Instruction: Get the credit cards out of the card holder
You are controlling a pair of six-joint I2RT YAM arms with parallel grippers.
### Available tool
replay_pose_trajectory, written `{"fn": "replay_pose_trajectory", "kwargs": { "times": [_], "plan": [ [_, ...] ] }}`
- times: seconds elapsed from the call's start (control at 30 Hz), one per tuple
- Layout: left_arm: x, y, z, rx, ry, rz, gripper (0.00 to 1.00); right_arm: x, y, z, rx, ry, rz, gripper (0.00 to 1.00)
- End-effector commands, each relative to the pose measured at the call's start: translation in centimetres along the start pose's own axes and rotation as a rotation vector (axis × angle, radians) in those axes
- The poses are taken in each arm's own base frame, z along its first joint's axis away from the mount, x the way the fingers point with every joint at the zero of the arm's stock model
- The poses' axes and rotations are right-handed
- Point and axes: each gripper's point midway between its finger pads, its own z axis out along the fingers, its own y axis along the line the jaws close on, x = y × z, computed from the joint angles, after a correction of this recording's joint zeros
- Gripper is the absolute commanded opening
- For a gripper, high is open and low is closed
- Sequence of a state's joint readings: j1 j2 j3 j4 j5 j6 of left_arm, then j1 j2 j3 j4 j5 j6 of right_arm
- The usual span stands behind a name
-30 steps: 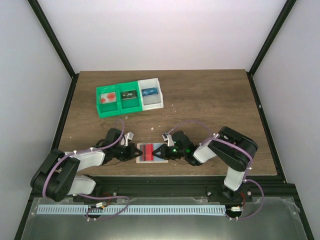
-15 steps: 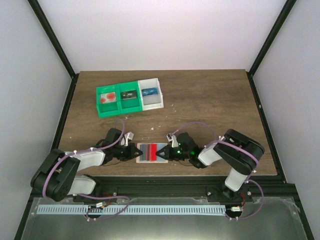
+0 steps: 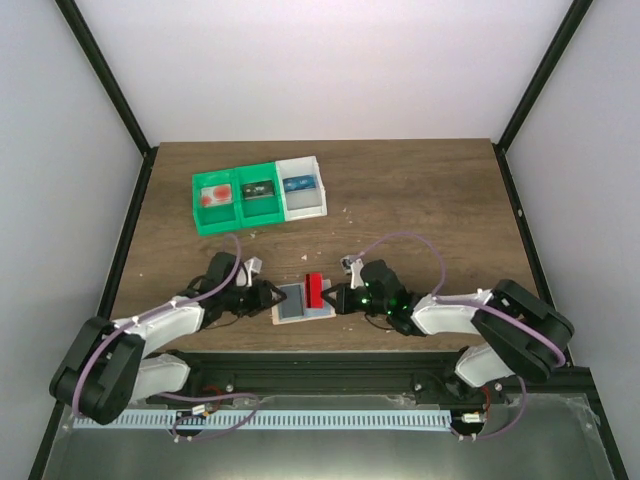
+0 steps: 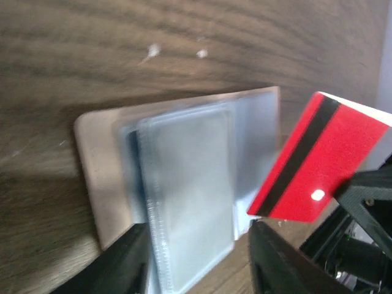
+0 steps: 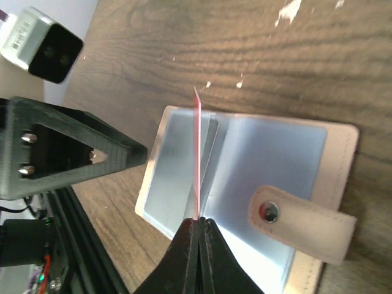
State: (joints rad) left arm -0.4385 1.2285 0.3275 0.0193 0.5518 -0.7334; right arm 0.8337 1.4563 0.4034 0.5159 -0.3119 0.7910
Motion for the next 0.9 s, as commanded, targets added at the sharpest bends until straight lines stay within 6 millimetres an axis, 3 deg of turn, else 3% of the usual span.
{"fn": "replay_pose_trajectory", "kwargs": {
  "times": [0.0,0.2,0.33,0.47,0.63,0.87],
  "plan": [
    [-2.0,-3.7,-1.8,0.062,-0.051,0.007,0.52,-2.2,-0.3,-1.2,0.091,-0.077,-0.189,0.01],
    [-4.2,-9.6,-5.3,0.178,-0.107,0.018,0.76,-6.2,4.2,-3.9,0.110,-0.308,-0.605,0.01],
    [-4.5,-12.5,-7.0,0.254,-0.095,-0.021,0.77,-7.3,7.0,-4.9,0.150,-0.416,-0.862,0.00],
    [-3.6,-15.3,-8.5,0.403,-0.048,-0.062,0.73,-7.7,7.6,-4.8,0.202,-0.441,-0.971,0.00],
    [-3.3,-15.7,-9.5,0.452,-0.070,-0.099,0.70,-7.2,8.9,-5.0,0.238,-0.480,-1.065,0.01],
    [-2.7,-15.1,-8.6,0.456,-0.023,-0.118,0.69,-6.5,10.1,-4.6,0.300,-0.492,-1.198,0.00]
  ]
}}
